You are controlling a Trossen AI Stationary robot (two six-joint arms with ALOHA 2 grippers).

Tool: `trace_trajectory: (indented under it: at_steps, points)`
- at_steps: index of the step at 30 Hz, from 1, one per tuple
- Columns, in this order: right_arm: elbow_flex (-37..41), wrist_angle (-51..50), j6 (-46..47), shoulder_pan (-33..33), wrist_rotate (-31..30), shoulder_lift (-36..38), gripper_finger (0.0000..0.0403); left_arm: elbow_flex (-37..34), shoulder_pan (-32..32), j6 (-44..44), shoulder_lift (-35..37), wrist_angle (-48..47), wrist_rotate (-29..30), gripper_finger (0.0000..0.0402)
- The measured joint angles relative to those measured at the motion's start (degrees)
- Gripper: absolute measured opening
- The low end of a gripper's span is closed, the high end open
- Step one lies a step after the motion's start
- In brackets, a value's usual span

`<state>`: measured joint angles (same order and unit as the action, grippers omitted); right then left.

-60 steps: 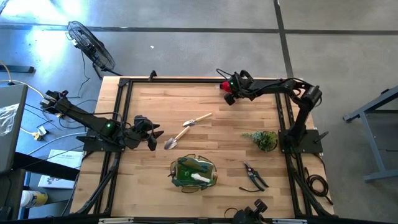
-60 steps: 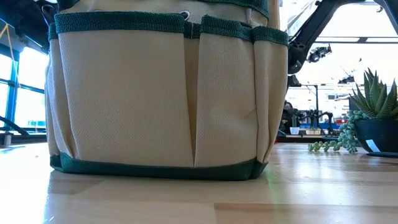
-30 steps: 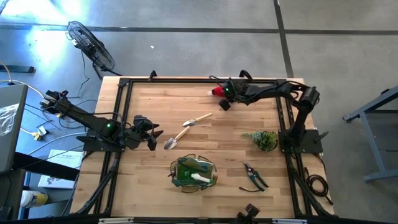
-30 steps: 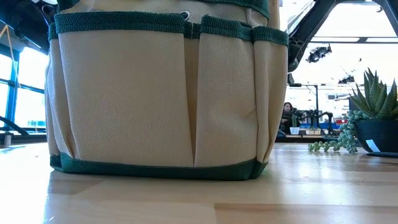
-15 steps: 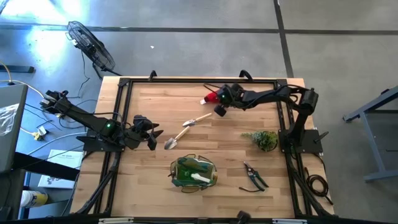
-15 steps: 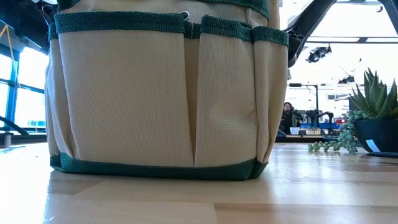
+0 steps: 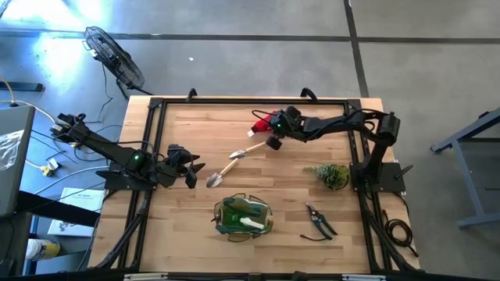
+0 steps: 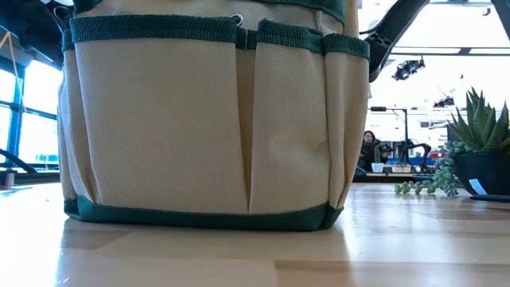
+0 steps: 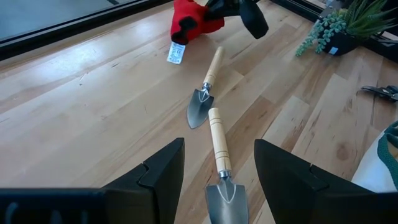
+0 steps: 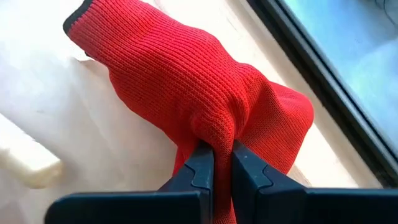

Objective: Pick & Place Garden tools in Gardening bag
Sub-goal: Put the red gloves into the gardening bag

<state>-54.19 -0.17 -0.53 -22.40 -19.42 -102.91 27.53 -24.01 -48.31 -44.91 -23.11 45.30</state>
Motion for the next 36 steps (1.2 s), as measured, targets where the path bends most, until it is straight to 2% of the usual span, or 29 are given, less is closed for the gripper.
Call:
trace_trajectory:
  at_steps: [19, 36]
  points:
    - [0.0, -1.2, -2.2, 4.3, 0.0, 12.3, 0.0015, 0.0, 0.0, 0.0, -0.1, -0.6, 0.1, 0.0186]
    - [-0.1, -0.8, -4.1, 11.4, 0.2, 18.7, 0.0015, 0.0, 0.0, -1.5, -6.7, 1.8, 0.8, 0.0186]
